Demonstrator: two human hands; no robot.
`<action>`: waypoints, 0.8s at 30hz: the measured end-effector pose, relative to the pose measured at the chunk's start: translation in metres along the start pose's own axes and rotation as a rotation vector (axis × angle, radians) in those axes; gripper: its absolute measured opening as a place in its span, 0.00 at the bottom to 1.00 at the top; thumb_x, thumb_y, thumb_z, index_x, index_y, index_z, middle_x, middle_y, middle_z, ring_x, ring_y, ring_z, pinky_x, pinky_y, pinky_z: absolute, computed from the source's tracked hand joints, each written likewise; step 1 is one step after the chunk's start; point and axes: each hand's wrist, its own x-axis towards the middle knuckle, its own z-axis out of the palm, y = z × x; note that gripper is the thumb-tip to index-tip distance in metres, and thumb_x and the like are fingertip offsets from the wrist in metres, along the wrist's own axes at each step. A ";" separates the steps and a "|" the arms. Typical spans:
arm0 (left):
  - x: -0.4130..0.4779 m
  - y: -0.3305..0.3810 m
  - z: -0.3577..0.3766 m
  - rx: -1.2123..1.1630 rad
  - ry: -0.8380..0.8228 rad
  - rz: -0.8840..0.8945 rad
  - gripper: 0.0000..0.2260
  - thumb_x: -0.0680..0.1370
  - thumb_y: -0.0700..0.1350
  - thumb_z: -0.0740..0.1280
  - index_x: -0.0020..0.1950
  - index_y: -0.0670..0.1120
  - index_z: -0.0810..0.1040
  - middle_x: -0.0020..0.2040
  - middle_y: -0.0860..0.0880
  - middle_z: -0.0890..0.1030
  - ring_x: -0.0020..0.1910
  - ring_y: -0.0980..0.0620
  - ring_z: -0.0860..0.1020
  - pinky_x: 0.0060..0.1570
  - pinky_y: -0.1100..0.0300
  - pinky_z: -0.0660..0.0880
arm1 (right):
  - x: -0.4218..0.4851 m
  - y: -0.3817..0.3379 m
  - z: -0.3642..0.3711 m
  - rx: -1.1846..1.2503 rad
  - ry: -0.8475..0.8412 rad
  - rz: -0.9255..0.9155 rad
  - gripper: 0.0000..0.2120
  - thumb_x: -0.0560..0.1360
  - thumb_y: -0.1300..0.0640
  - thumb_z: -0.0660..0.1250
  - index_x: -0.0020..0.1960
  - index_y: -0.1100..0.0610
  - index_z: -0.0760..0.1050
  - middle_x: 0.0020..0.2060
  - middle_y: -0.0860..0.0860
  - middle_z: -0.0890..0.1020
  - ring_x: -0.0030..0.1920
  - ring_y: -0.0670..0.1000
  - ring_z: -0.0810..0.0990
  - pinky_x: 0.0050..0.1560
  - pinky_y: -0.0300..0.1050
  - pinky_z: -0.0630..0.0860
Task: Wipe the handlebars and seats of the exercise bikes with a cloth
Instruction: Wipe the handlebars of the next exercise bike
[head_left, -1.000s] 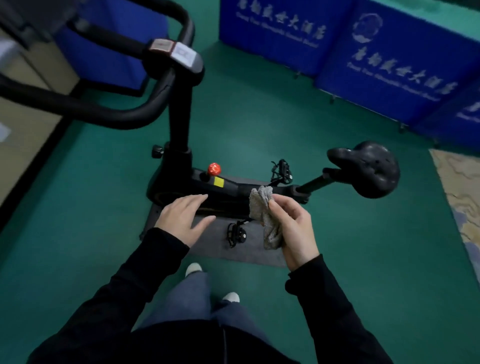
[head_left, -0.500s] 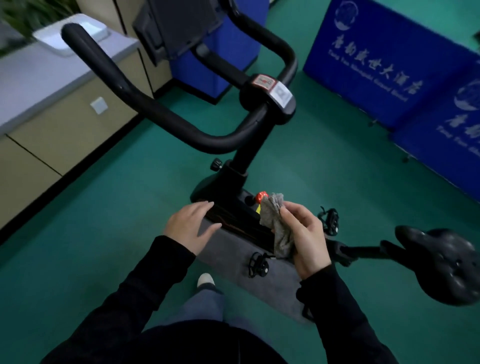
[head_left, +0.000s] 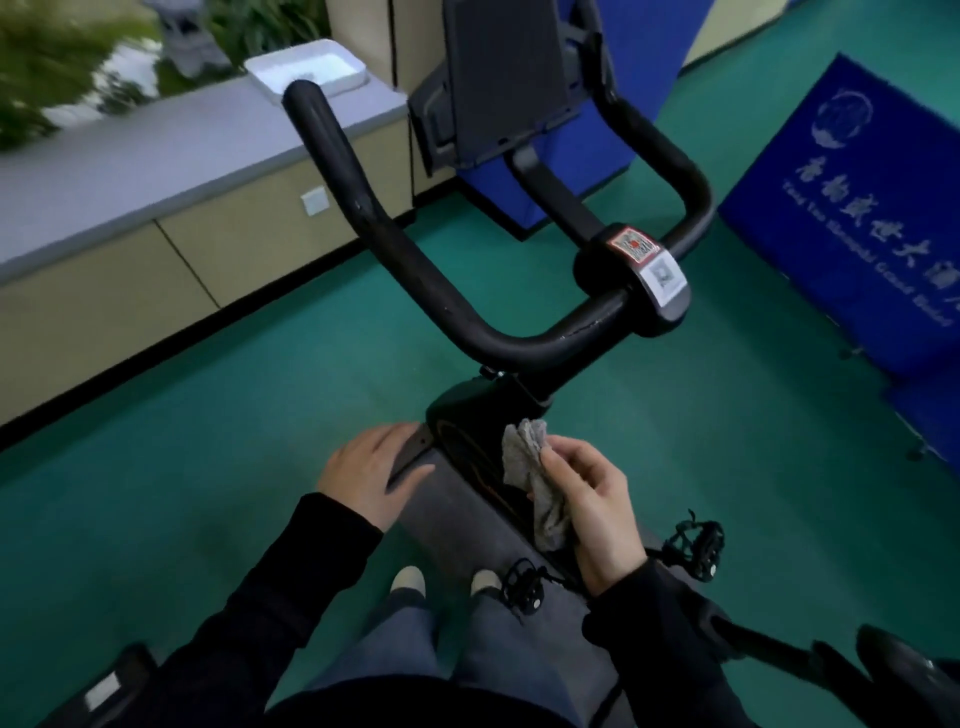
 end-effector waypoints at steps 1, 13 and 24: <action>-0.002 -0.001 -0.001 -0.006 0.025 -0.036 0.25 0.78 0.57 0.61 0.70 0.45 0.69 0.67 0.46 0.73 0.66 0.47 0.70 0.65 0.55 0.65 | 0.004 -0.001 0.004 -0.021 -0.047 -0.003 0.05 0.77 0.64 0.66 0.51 0.63 0.79 0.46 0.61 0.83 0.47 0.55 0.80 0.58 0.57 0.75; -0.044 0.019 -0.006 -0.113 0.366 -0.386 0.22 0.77 0.48 0.68 0.69 0.42 0.71 0.65 0.43 0.75 0.64 0.44 0.72 0.65 0.52 0.68 | 0.021 -0.033 0.045 -0.139 -0.590 -0.143 0.08 0.76 0.65 0.67 0.47 0.53 0.80 0.41 0.43 0.84 0.45 0.40 0.81 0.47 0.32 0.74; -0.023 0.018 -0.049 -0.145 0.617 -0.400 0.20 0.77 0.47 0.67 0.67 0.41 0.73 0.62 0.43 0.77 0.63 0.44 0.73 0.63 0.52 0.68 | 0.039 -0.100 0.098 -0.059 -0.754 -0.324 0.06 0.77 0.61 0.66 0.53 0.59 0.79 0.50 0.54 0.83 0.52 0.49 0.81 0.54 0.43 0.77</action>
